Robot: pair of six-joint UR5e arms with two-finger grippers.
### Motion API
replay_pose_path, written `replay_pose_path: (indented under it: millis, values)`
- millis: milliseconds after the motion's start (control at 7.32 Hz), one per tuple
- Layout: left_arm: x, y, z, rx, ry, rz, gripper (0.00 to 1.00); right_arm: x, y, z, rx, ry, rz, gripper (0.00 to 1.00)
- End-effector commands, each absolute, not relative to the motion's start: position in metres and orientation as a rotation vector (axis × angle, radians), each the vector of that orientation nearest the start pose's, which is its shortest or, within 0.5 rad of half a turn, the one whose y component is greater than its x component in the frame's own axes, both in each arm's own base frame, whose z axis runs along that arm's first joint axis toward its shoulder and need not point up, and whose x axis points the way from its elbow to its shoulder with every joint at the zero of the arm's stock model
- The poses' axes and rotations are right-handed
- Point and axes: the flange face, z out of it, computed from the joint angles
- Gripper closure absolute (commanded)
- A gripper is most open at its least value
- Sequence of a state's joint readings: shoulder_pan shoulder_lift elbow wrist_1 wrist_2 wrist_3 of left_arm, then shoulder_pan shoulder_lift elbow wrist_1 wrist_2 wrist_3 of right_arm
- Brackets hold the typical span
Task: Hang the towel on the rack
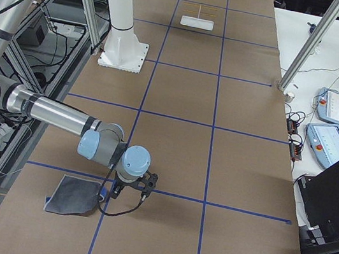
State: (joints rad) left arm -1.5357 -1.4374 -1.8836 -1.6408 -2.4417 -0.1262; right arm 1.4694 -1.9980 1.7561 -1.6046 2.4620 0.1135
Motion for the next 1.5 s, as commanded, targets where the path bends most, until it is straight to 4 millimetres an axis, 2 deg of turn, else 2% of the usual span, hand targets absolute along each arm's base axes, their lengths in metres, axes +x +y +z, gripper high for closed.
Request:
replay_pose_path:
  millis: [0, 273, 547, 820, 957, 1093, 1366]
  values:
    - [-0.042, -0.444, 0.549, 0.187, 0.881, 0.032, 0.02, 0.024, -0.279, 0.757, -0.416, -0.908, 0.175, 0.0]
    - [-0.043, -0.445, 0.549, 0.191, 0.874, 0.034, 0.02, 0.024, -0.273, 0.766, -0.434, -0.917, 0.182, 0.0]
    - [-0.043, -0.449, 0.548, 0.21, 0.871, 0.042, 0.02, 0.026, -0.254, 0.777, -0.462, -0.909, 0.189, 0.0]
    - [-0.043, -0.45, 0.543, 0.217, 0.872, 0.042, 0.02, 0.027, -0.24, 0.804, -0.488, -0.925, 0.161, 0.05]
    - [-0.043, -0.45, 0.543, 0.218, 0.872, 0.042, 0.02, 0.027, -0.239, 0.805, -0.49, -0.926, 0.161, 0.06]
    - [-0.043, -0.45, 0.541, 0.222, 0.874, 0.043, 0.02, 0.026, -0.238, 0.811, -0.501, -0.932, 0.169, 0.12]
    - [-0.043, -0.45, 0.541, 0.221, 0.874, 0.042, 0.02, 0.024, -0.243, 0.808, -0.499, -0.962, 0.178, 0.33]
